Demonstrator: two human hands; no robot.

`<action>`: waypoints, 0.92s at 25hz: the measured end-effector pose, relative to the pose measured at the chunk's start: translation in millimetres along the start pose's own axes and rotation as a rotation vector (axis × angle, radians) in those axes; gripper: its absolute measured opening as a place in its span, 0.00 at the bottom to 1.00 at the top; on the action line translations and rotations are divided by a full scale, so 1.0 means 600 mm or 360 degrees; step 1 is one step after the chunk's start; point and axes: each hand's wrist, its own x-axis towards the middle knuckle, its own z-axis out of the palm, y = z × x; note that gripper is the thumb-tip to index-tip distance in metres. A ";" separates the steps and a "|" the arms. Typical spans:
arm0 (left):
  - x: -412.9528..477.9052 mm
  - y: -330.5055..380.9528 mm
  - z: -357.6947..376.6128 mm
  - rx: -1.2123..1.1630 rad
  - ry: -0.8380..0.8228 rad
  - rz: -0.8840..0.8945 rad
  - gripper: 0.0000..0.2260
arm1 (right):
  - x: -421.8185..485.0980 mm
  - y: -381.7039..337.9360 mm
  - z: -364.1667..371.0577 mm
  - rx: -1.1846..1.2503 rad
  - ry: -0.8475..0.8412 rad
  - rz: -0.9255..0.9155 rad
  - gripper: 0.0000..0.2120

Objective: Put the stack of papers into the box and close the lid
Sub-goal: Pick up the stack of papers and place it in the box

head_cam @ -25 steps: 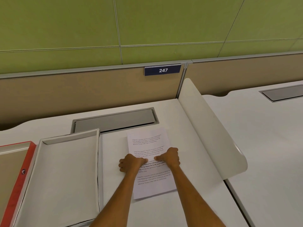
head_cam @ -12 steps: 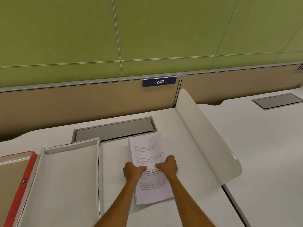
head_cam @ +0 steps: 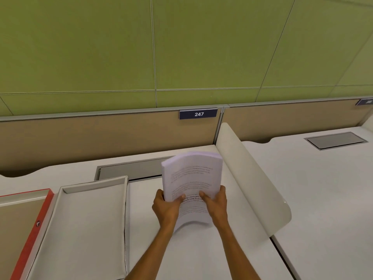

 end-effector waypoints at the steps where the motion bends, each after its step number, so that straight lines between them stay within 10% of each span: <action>1: -0.005 -0.002 0.000 -0.0035 0.0023 0.0065 0.20 | -0.001 0.003 -0.004 0.0087 -0.0006 -0.0018 0.25; 23: 0.007 -0.049 -0.022 -0.0077 -0.0187 0.0226 0.31 | -0.001 0.040 -0.018 0.0100 -0.0098 -0.0176 0.34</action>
